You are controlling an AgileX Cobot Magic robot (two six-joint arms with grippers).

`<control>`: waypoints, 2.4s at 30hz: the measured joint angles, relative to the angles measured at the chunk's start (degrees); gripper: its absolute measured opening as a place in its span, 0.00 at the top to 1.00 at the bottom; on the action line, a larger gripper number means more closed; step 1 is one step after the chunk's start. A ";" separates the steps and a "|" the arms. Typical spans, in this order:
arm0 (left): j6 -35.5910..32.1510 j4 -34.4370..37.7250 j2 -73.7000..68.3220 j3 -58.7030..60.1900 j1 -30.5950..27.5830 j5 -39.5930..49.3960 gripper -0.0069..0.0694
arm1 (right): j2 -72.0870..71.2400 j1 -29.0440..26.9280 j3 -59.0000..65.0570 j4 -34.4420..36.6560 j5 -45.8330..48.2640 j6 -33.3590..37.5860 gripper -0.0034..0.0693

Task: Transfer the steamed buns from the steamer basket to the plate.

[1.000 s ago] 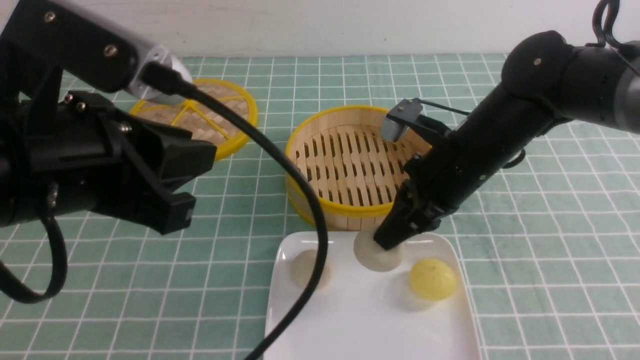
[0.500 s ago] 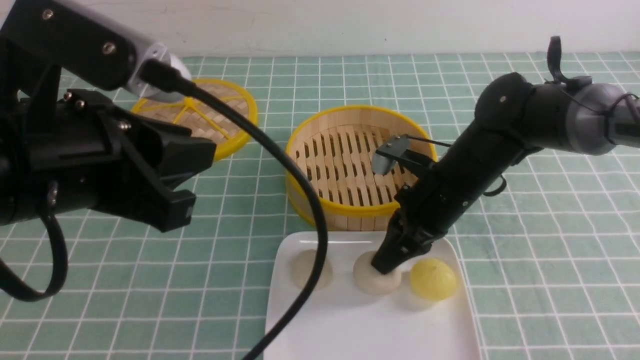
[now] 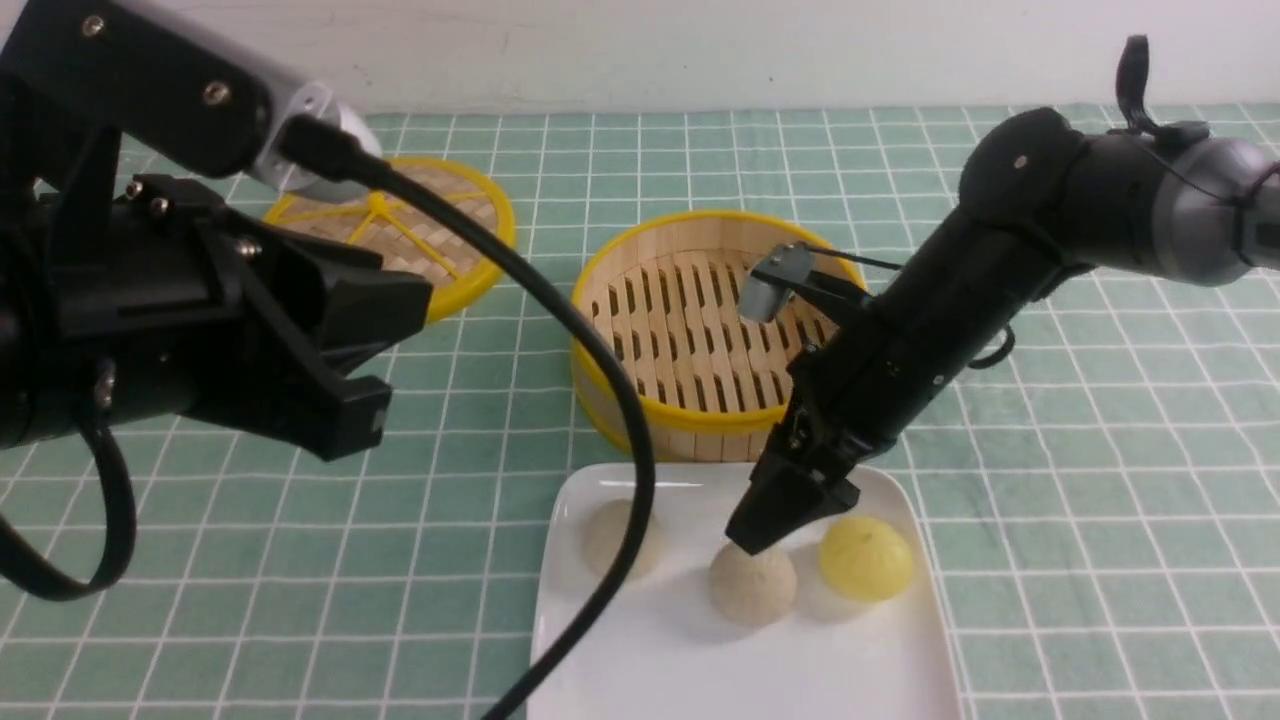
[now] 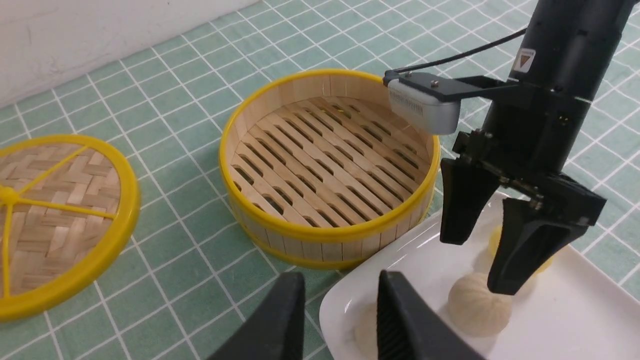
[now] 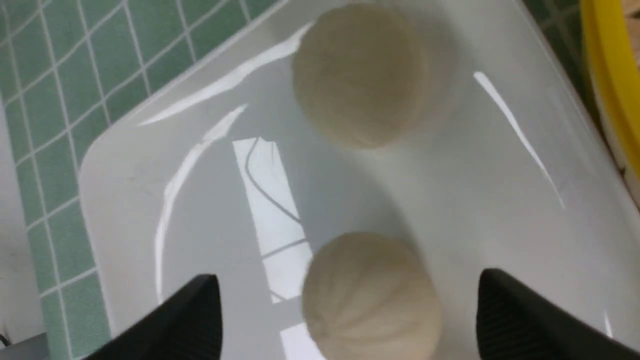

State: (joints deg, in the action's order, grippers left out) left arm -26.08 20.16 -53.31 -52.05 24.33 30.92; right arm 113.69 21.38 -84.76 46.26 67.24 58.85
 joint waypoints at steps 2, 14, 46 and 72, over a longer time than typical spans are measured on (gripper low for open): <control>0.00 0.00 0.00 0.00 0.00 -0.18 0.60 | -2.77 0.00 -1.78 1.13 1.03 0.22 0.04; 0.00 0.00 0.00 0.00 0.00 -1.42 0.60 | -28.06 0.00 -16.51 -17.15 -7.95 -6.43 0.20; -0.13 0.02 0.00 0.00 0.00 -7.14 0.60 | -72.23 0.00 -11.61 -52.97 5.53 -48.61 0.20; -0.08 0.24 0.00 0.05 0.00 -9.04 0.60 | -109.67 0.00 71.24 -83.89 -61.35 -72.32 0.21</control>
State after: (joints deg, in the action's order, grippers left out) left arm -26.16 20.40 -53.31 -52.01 24.33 21.89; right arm 4.02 21.38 -13.52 -37.64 5.89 -13.46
